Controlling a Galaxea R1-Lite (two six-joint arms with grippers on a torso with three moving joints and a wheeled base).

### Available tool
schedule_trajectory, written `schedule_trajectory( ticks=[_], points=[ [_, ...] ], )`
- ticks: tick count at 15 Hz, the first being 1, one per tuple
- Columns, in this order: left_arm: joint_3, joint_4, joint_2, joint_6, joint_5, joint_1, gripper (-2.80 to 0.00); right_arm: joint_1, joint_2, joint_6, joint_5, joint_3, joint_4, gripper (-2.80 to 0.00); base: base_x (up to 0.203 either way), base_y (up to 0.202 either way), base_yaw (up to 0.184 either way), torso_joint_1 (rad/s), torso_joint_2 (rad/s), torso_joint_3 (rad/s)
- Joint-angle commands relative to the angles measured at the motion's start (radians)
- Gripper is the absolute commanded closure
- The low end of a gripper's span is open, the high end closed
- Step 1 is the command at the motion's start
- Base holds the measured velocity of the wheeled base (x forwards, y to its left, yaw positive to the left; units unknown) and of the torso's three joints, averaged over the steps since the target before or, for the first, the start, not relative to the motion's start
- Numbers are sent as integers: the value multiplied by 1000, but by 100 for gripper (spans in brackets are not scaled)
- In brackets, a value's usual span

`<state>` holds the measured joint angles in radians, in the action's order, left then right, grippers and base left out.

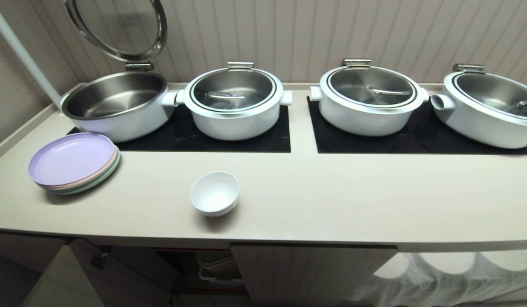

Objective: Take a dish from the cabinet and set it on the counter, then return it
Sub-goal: Pick up the bowl from the table

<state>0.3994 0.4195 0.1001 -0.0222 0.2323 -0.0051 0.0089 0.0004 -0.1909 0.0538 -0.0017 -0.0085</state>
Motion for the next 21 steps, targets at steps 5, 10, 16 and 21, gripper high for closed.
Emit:
schedule_trajectory(
  ticks=[5,10,16,21],
  points=[
    [187,25,443,77,2,-4,0,0,0,-1,1,0,-1,0,0,0,0,0,0,0],
    [344,98,733,123,13,-10,0,0,0,-1,0,0,-1,0,0,0,0,0,0,0],
    [569,151,1120,233,14,-96,0,0,0,-1,0,0,1,0,0,0,0,0,0,0],
    [727,156,1393,338,-67,-213,0,0,0,-1,0,0,-1,0,0,0,0,0,0,0]
  ],
)
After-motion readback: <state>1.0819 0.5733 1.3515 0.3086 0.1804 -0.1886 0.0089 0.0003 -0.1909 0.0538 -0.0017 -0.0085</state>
